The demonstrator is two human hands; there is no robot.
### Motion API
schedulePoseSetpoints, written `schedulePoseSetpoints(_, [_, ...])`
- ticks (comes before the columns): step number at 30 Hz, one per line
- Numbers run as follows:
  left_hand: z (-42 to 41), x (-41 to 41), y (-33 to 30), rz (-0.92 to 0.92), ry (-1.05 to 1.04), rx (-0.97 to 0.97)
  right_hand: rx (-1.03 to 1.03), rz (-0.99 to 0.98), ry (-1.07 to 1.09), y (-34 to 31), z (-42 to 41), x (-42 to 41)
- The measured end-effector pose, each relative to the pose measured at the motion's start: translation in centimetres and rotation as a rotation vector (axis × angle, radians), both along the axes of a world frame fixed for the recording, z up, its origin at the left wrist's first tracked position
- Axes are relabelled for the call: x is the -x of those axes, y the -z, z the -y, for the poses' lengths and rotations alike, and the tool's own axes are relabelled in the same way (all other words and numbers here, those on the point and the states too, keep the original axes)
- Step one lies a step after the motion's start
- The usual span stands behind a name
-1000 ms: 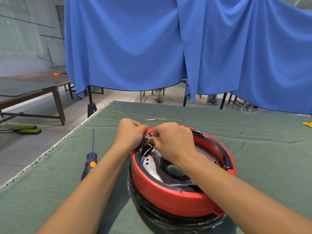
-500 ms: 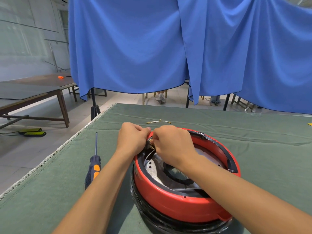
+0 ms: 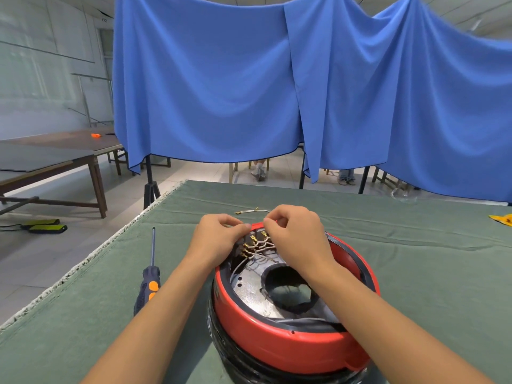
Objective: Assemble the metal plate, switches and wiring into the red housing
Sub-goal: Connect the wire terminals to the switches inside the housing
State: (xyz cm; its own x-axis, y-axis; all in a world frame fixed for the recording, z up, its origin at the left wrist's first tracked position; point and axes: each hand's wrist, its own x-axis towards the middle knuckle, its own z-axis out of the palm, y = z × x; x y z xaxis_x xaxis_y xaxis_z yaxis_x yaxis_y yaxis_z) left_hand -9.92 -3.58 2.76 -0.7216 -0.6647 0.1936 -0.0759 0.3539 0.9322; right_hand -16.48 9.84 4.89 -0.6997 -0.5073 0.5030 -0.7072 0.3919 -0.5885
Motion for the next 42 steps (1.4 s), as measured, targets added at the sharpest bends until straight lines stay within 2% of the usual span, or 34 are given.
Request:
schedulePoseSetpoints(7, [0.2, 0.0, -0.1, 0.037, 0.042, 0.048, 0.093, 0.159, 0.057, -1.2, -0.8, 2.5])
schedulePoseSetpoints(9, [0.3, 0.1, -0.2, 0.059, 0.059, 0.073, 0.004, 0.11, 0.103, -1.5, -1.3, 3.5])
schedulePoseSetpoints(12, [0.8, 0.2, -0.3, 0.071, 0.079, 0.066, -0.301, -0.026, 0.187, -1.3, -2.0, 4.9])
schedulePoseSetpoints(14, [1.2, 0.3, -0.4, 0.075, 0.093, 0.051, -0.428, 0.04, 0.169, -0.7, -2.1, 5.8])
schedulePoseSetpoints(16, [1.6, 0.4, -0.5, 0.088, 0.113, 0.035, -0.451, 0.139, 0.127, -0.2, -1.8, 6.5])
schedulePoseSetpoints(20, [2.2, 0.6, -0.6, 0.113, 0.146, 0.029, -0.469, 0.136, 0.183, -0.5, 0.2, 8.2])
schedulePoseSetpoints(24, [2.5, 0.9, -0.5, 0.097, 0.134, 0.017, -0.608, 0.148, 0.108, -0.8, 3.6, 10.3])
schedulePoseSetpoints(29, [2.6, 1.7, -0.5, 0.102, 0.123, 0.061, -0.802, -0.018, -0.084, -1.2, 8.7, 13.0])
schedulePoseSetpoints(36, [2.9, 2.3, 0.1, 0.075, 0.13, 0.047, -1.038, -0.124, -0.138, 1.6, 14.0, 15.3])
schedulePoseSetpoints(38, [2.9, 2.5, 0.2, 0.072, 0.112, 0.046, -1.045, -0.116, -0.156, 1.7, 14.2, 15.7])
schedulePoseSetpoints(42, [2.9, 2.6, 0.4, 0.07, 0.106, 0.032, -0.934, 0.017, -0.149, 1.8, 13.8, 16.1])
